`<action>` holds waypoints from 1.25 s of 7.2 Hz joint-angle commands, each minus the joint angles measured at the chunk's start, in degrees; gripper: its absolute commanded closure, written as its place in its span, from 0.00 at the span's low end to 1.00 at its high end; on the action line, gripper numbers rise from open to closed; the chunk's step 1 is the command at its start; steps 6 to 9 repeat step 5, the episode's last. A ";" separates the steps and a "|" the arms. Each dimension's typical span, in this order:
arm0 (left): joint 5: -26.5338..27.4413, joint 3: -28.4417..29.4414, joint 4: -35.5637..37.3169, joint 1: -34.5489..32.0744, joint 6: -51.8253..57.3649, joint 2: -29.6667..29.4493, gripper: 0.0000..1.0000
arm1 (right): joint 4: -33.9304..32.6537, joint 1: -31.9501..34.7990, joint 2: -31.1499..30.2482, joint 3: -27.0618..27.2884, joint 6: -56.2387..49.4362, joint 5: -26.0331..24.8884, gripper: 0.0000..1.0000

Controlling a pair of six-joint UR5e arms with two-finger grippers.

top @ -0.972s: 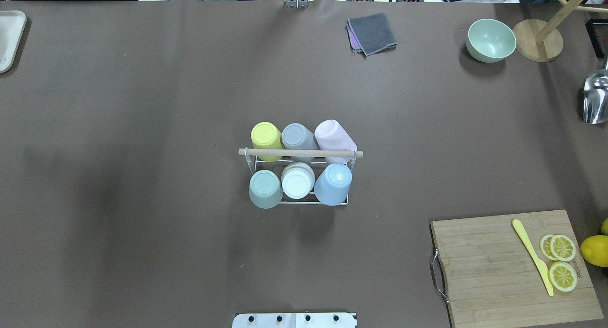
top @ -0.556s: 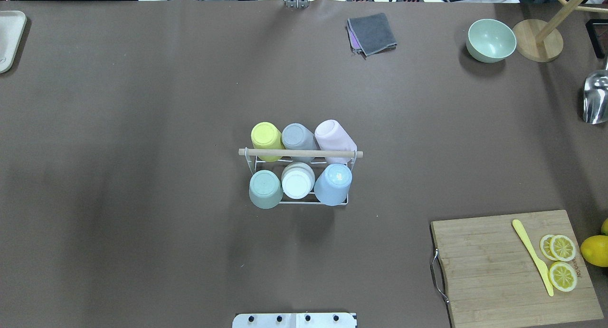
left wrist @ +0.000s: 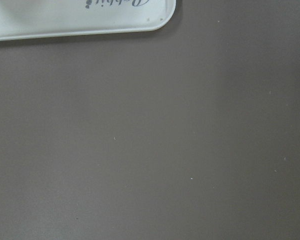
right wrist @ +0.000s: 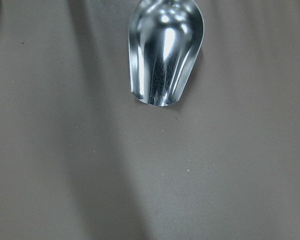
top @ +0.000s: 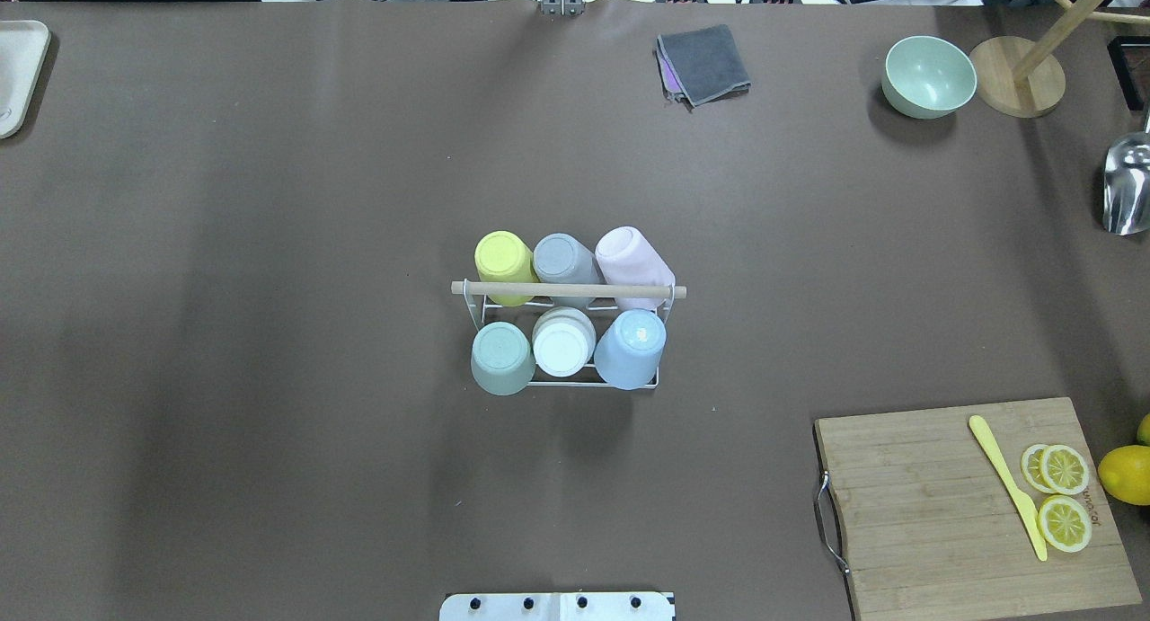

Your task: Place cup on cup holder

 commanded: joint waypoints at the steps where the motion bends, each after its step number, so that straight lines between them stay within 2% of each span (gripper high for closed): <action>1: 0.30 -0.89 0.03 -1.10 2.66 -0.39 0.04 | -0.08 0.21 -0.08 -0.05 -0.07 -0.38 0.00; 3: -0.13 -1.24 3.01 -1.45 4.97 -2.48 0.03 | 0.00 0.73 -0.86 0.03 -0.16 0.31 0.00; 9: -0.31 -2.55 3.01 -1.46 4.88 -3.03 0.03 | 0.00 0.91 -1.04 -0.05 -0.25 0.32 0.00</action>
